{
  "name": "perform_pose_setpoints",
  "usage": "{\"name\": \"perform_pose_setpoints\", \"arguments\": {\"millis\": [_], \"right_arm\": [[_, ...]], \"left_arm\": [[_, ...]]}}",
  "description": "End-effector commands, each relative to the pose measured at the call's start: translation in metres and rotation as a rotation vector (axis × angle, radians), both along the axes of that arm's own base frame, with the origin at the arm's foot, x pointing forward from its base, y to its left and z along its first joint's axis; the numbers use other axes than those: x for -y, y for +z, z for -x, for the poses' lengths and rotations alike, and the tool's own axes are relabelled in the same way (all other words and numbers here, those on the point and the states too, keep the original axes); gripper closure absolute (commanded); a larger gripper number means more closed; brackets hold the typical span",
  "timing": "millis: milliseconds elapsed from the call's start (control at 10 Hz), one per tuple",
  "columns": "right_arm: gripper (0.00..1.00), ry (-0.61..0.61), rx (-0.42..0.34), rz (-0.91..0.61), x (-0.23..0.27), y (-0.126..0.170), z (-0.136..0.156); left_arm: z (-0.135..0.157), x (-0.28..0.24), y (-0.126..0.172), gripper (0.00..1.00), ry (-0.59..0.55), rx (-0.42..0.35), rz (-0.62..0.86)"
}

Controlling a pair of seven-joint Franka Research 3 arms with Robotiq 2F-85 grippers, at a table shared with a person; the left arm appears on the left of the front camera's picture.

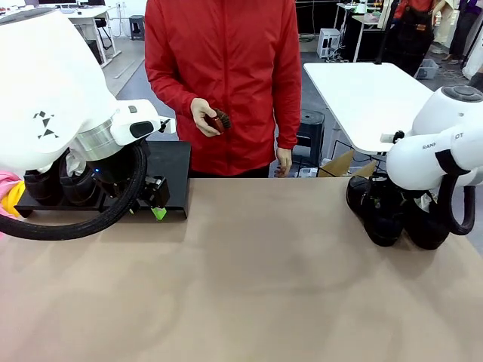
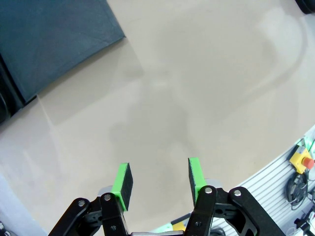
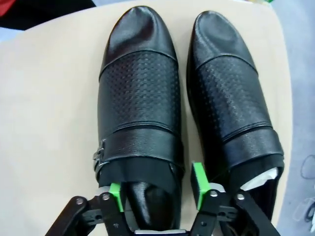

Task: Organize the shoes by placing them on the stand.
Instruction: Pick up one Shoe and place it in the middle of the table.

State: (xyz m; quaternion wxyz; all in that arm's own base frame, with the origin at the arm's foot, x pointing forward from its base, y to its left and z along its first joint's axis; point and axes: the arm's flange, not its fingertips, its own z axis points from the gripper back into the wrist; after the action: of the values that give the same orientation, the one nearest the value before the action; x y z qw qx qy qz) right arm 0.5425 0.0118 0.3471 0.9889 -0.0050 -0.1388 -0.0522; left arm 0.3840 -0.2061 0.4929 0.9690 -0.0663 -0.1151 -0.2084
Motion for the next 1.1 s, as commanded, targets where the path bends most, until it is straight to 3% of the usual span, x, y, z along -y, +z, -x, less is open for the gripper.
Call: {"name": "perform_pose_setpoints", "arguments": {"millis": [0,200,300,600,1000], "right_arm": [[0.6,0.001,0.01,-0.025,0.019,0.011,-0.006],[0.81,-0.018,0.009,-0.022,0.023,0.019,-0.003],[0.87,-0.016,-0.001,-0.017,0.025,0.021,-0.002],[0.98,0.048,-0.078,0.013,0.014,0.007,-0.007],[1.0,0.118,-0.154,0.024,-0.003,-0.017,-0.014]], "left_arm": [[0.001,-0.002,0.002,0.39,0.007,-0.006,0.001],[0.001,-0.002,0.002,0.39,0.007,-0.006,0.001],[0.001,-0.002,0.002,0.39,0.007,-0.006,0.001],[0.001,-0.002,0.002,0.39,0.007,-0.006,0.001],[0.001,-0.002,0.002,0.39,0.007,-0.006,0.001]]}}
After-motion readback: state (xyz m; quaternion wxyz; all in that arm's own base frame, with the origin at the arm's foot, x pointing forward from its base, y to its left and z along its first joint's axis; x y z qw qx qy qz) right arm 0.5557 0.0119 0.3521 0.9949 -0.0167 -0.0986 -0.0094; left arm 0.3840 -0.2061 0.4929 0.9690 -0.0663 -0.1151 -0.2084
